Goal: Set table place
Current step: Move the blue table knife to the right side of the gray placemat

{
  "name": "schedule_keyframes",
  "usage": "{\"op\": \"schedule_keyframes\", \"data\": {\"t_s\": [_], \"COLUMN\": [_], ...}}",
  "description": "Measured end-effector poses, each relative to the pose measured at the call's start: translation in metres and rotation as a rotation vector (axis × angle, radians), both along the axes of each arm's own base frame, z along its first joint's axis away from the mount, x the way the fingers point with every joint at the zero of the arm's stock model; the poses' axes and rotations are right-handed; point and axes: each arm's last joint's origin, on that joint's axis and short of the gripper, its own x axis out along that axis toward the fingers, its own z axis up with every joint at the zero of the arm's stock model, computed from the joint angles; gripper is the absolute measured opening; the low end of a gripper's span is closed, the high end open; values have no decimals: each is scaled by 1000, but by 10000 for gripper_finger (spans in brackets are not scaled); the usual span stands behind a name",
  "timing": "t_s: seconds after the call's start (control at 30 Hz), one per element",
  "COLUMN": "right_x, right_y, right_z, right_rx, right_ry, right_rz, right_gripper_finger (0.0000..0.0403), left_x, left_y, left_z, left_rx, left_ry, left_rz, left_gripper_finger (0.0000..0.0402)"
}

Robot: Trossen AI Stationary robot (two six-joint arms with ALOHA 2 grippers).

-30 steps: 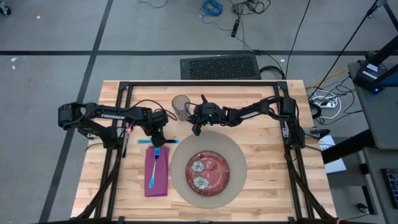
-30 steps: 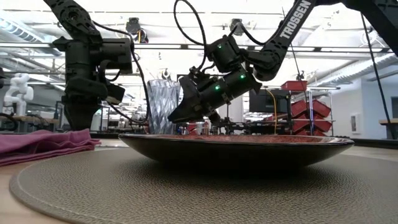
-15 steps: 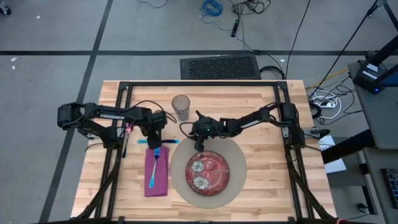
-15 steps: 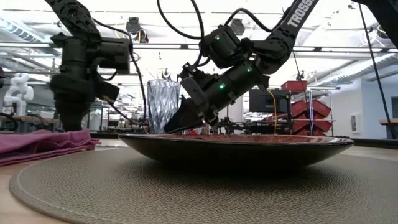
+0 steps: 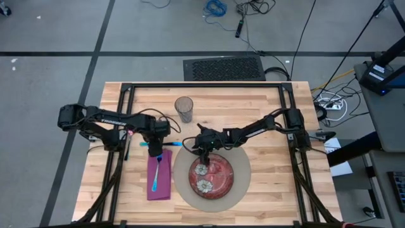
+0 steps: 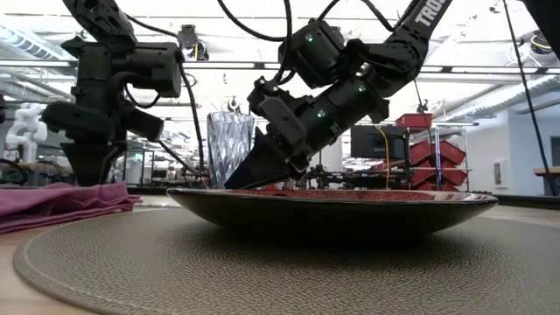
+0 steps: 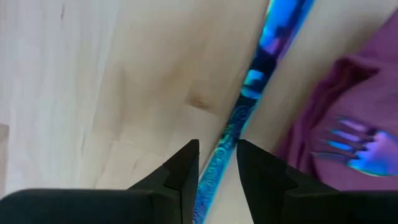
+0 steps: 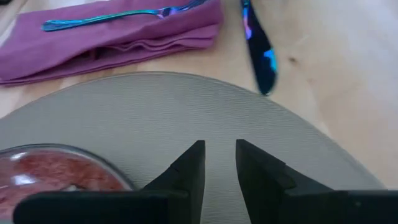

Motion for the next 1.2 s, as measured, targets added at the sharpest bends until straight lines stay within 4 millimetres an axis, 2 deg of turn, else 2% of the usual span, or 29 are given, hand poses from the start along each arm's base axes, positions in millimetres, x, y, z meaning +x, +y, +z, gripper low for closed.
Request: {"op": "schedule_keyframes", "data": {"t_s": [0.37,0.47,0.67,0.77,0.83,0.97,1.2], "right_x": [-2,-4,-7,-9,-10,-14,-31], "right_y": [35,46,65,71,73,75,87], "right_z": [1,1,1,2,3,17,57], "right_rx": [24,26,30,22,1,-56,-168], "right_ry": [-4,-3,-1,-1,-4,-5,-23], "right_rz": [86,111,163,173,172,160,138], "right_gripper_finger": [75,75,75,75,75,75,75], "left_x": [12,19,37,51,53,62,85], "left_y": [-5,-4,-1,2,4,5,9], "left_z": [-27,-26,-11,-8,-9,-13,-15], "left_rx": [22,22,67,116,126,124,120], "left_ry": [131,128,82,-2,-2,-5,-4], "left_rz": [-39,-58,-103,-106,-105,-127,-170], "left_gripper_finger": [91,73,13,7,7,6,5]}}
